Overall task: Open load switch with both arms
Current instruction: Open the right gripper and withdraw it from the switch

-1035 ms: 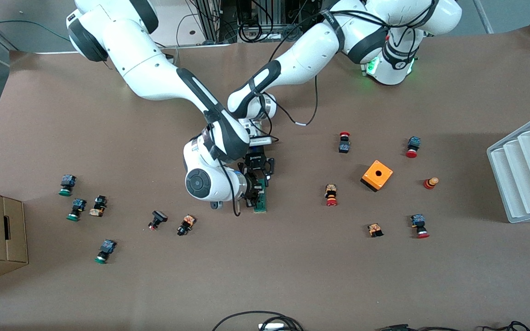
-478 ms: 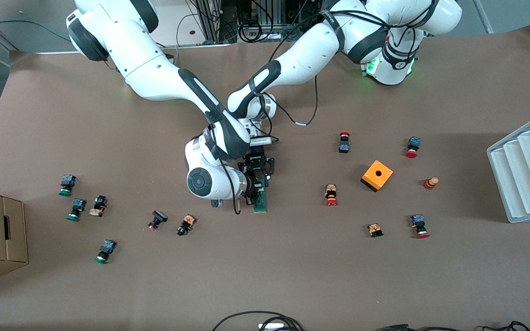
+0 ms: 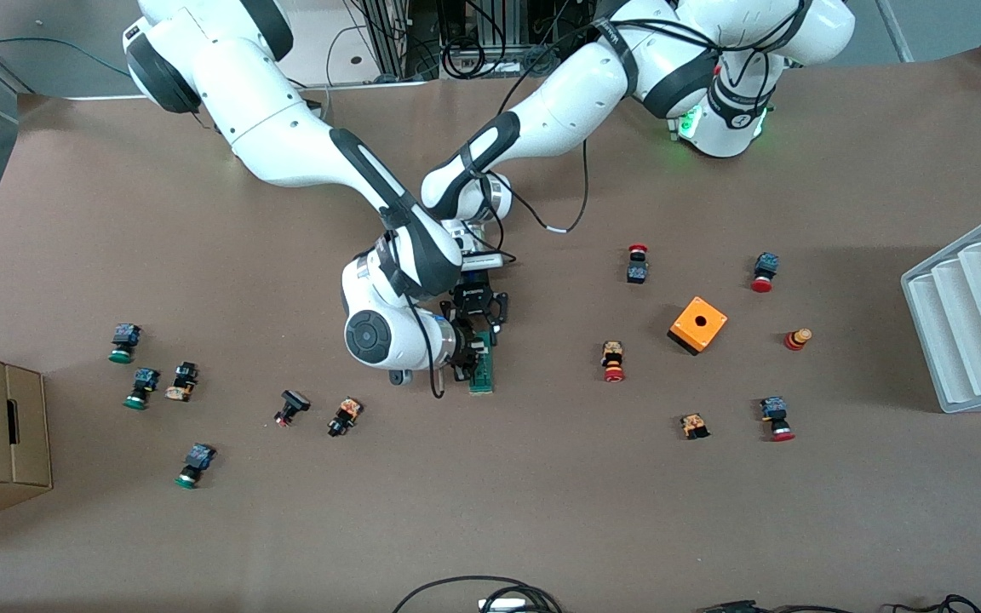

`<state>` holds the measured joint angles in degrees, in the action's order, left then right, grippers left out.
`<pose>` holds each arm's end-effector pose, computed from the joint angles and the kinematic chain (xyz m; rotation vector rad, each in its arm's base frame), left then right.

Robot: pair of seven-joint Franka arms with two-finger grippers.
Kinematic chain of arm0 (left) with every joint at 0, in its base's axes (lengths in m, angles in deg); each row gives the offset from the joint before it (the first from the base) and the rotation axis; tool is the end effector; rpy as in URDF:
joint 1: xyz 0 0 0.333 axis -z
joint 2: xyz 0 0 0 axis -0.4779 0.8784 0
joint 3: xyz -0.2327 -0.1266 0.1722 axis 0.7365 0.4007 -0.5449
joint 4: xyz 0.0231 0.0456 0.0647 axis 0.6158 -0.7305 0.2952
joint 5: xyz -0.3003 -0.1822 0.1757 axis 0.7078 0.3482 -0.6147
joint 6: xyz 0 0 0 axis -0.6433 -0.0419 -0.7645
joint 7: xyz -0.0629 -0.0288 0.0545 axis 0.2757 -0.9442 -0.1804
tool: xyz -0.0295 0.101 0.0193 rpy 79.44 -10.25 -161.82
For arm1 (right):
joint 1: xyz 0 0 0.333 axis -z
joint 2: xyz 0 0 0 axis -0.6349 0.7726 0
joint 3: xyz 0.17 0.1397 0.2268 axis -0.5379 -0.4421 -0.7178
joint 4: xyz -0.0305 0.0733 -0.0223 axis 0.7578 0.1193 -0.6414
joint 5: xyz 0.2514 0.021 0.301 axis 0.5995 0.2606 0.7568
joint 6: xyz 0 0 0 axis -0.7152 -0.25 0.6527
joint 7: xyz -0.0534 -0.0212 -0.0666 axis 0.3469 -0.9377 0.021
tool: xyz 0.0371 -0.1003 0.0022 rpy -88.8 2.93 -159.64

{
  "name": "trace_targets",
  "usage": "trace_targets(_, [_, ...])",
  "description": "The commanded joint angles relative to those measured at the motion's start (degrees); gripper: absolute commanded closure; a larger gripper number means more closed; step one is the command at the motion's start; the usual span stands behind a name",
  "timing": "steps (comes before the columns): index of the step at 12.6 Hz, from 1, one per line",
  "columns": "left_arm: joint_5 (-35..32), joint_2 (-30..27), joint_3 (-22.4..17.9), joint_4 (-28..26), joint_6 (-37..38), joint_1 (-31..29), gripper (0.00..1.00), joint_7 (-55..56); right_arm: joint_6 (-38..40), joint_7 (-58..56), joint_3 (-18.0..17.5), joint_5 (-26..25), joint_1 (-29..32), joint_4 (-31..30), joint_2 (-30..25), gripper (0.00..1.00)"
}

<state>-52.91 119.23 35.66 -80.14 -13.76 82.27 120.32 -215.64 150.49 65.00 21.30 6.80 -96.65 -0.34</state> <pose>0.3436 -0.5827 0.0461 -2.4376 -0.2812 -1.9174 0.5802 0.4164 0.2187 -2.1298 2.0672 0.6227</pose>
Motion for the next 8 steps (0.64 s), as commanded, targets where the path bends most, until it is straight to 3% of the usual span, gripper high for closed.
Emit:
trace_targets(1, [0.2, 1.3, -0.1, 0.9, 0.3, 0.5, 0.43, 0.3, 0.3, -0.6, 0.5, 1.7, 0.4, 0.4, -2.6, 0.0])
trace_targets(5, [0.2, 1.3, -0.1, 0.9, 0.3, 0.5, 0.43, 0.3, 3.7, -3.3, 3.4, -2.8, 0.5, 5.3, -5.1, 0.0])
trace_targets(8, [0.1, 1.4, -0.1, 0.8, 0.3, 0.3, 0.34, 0.1, 5.2, -18.4, 7.3, -5.2, 1.0, 4.8, -9.8, 0.0])
